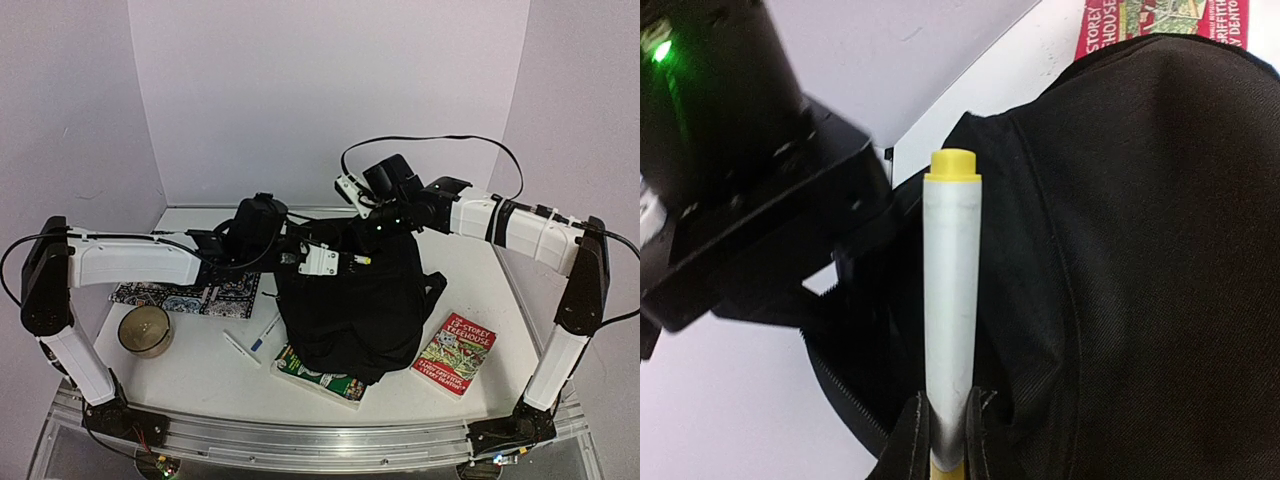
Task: Pack the student bag
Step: Place the pen in the lower front pocket of the bag.
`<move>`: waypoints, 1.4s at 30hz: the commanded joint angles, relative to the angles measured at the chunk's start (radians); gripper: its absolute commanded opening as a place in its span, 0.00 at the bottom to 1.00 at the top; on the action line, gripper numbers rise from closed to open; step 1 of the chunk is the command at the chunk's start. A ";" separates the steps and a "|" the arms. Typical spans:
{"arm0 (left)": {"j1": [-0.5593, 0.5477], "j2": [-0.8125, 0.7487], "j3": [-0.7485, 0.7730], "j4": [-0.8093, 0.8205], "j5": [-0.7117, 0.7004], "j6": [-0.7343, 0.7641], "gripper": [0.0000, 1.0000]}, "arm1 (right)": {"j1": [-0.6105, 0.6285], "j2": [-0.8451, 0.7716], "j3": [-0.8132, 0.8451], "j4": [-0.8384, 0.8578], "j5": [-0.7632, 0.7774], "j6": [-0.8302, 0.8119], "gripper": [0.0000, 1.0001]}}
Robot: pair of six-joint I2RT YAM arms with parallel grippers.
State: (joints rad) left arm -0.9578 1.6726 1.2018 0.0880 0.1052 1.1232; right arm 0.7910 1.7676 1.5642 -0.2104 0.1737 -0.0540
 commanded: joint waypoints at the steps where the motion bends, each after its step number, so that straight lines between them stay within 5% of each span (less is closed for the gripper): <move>1: -0.019 0.015 0.034 0.059 0.053 0.089 0.00 | 0.006 -0.043 0.049 0.044 -0.020 0.020 0.00; 20: -0.019 0.028 0.100 0.084 0.149 0.091 0.00 | 0.007 -0.053 0.035 0.052 -0.049 0.031 0.00; 42: 0.052 0.184 0.156 0.078 -0.175 0.026 0.01 | 0.006 -0.060 0.039 0.058 -0.082 0.042 0.00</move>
State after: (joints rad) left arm -0.9154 1.8276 1.2905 0.1497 0.0566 1.2068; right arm 0.7910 1.7672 1.5642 -0.2012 0.1185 -0.0297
